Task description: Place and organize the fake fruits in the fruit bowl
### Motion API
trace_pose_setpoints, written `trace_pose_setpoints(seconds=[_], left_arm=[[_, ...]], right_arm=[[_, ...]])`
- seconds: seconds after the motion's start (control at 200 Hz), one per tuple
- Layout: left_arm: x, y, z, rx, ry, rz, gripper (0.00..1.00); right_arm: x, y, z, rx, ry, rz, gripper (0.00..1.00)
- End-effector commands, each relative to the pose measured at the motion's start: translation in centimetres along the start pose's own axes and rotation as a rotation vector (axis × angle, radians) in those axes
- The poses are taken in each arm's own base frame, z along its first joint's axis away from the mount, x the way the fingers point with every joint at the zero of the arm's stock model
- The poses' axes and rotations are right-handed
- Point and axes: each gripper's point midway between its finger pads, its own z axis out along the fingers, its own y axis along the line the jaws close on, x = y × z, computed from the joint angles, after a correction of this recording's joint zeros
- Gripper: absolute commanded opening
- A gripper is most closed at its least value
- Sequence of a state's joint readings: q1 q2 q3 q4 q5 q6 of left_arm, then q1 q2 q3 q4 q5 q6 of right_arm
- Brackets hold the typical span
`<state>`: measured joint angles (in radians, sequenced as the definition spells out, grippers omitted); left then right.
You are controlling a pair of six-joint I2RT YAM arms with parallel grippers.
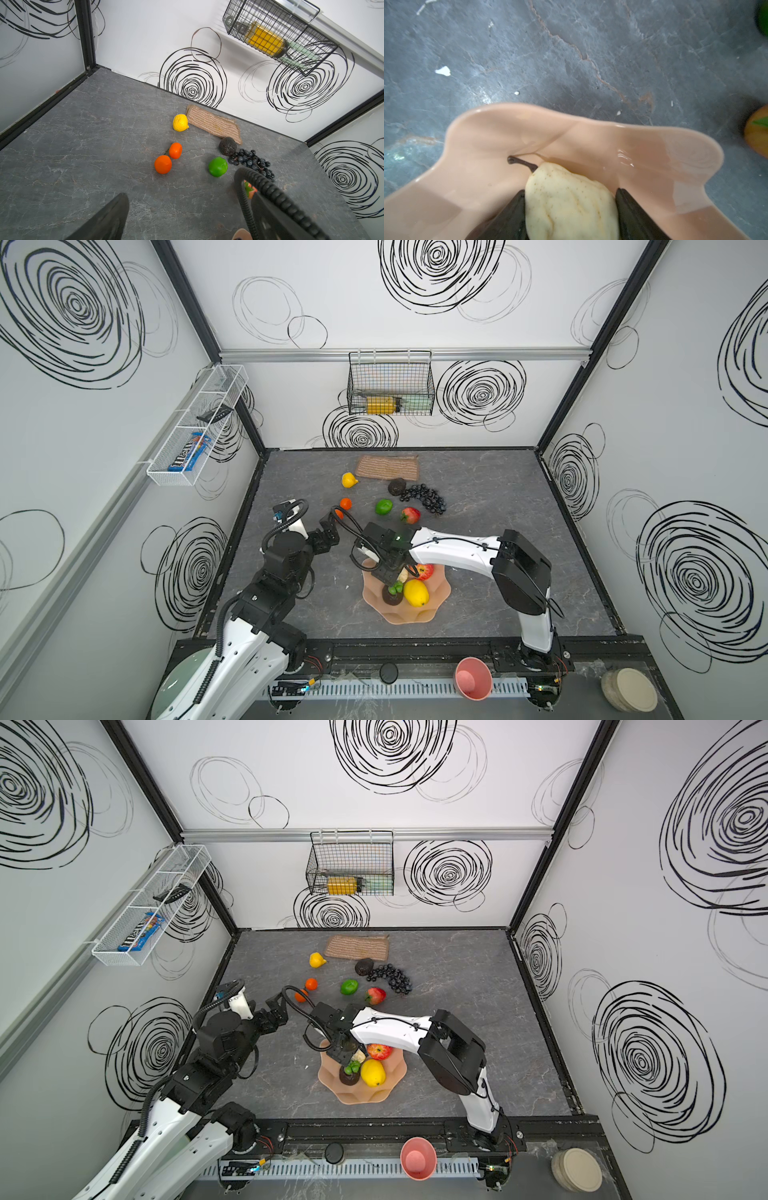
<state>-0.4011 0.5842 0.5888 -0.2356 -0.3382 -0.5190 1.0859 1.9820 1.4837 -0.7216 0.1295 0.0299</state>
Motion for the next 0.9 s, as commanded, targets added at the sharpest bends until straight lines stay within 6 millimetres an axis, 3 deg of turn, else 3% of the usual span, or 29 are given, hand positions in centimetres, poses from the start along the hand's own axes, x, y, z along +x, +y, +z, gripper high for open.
trace_pose_setpoints(seconds=[0.0,0.285,0.54,0.736,0.896], left_arm=[[-0.4,-0.4,0.1,0.017,-0.027,-0.019,0.96],[-0.3,-0.4,0.2,0.021,-0.025,-0.019,0.96],[0.1,-1.0,0.3,0.054,-0.009,-0.019,0.96],[2.2,-2.4,1.0,0.134,0.086,-0.03,0.96],[5.2,-5.1,1.3,0.265,0.26,-0.06,1.0]], right_arm=[[-0.6,-0.6,-1.7,-0.014,-0.045,0.021,0.67],[-0.7,-1.8,-2.7,-0.037,-0.076,0.057,0.66],[-1.2,-1.7,-3.0,-0.112,-0.135,0.101,0.66],[-1.6,-1.6,-3.5,-0.167,-0.201,0.145,0.65],[-1.6,-2.1,-4.2,-0.201,-0.267,0.195,0.65]])
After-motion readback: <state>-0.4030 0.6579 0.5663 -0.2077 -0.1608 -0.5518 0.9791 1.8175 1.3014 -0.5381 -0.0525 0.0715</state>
